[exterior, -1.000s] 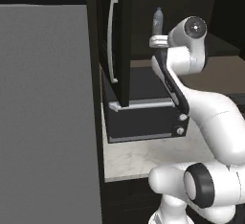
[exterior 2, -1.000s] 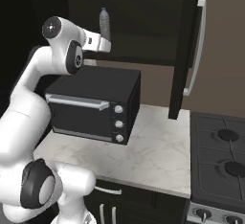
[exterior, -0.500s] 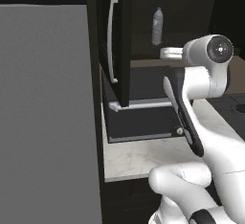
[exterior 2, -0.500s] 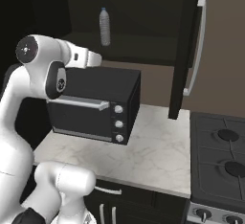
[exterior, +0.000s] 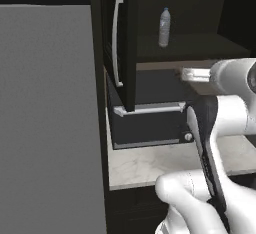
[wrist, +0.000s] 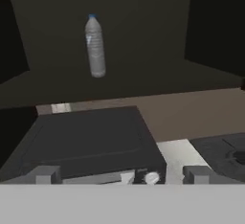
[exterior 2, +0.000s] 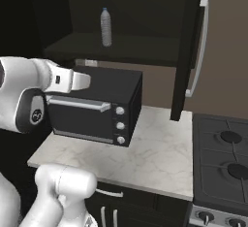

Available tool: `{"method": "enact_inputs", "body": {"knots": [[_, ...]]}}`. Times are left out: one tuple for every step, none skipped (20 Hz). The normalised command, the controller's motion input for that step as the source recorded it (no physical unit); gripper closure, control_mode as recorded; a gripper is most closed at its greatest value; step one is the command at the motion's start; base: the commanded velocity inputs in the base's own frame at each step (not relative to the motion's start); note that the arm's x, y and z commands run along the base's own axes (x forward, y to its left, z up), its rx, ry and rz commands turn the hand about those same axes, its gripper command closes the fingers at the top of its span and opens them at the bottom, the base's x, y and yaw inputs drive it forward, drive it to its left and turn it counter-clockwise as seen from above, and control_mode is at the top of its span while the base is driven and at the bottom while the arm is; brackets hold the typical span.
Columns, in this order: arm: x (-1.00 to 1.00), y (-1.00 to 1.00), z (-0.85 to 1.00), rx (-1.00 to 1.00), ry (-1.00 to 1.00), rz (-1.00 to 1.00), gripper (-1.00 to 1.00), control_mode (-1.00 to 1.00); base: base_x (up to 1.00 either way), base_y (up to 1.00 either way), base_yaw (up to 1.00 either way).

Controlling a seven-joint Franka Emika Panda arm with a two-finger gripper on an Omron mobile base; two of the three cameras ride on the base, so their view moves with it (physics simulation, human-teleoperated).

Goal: Pick the bottled water from the counter and place it in the open cabinet.

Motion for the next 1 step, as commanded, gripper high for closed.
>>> {"method": "enact_inputs", "body": {"knots": [[-1.0, 0.0, -0.01, 0.0, 0.1, 0.0, -1.0, -1.0, 0.0, 0.0, 0.0]]}}
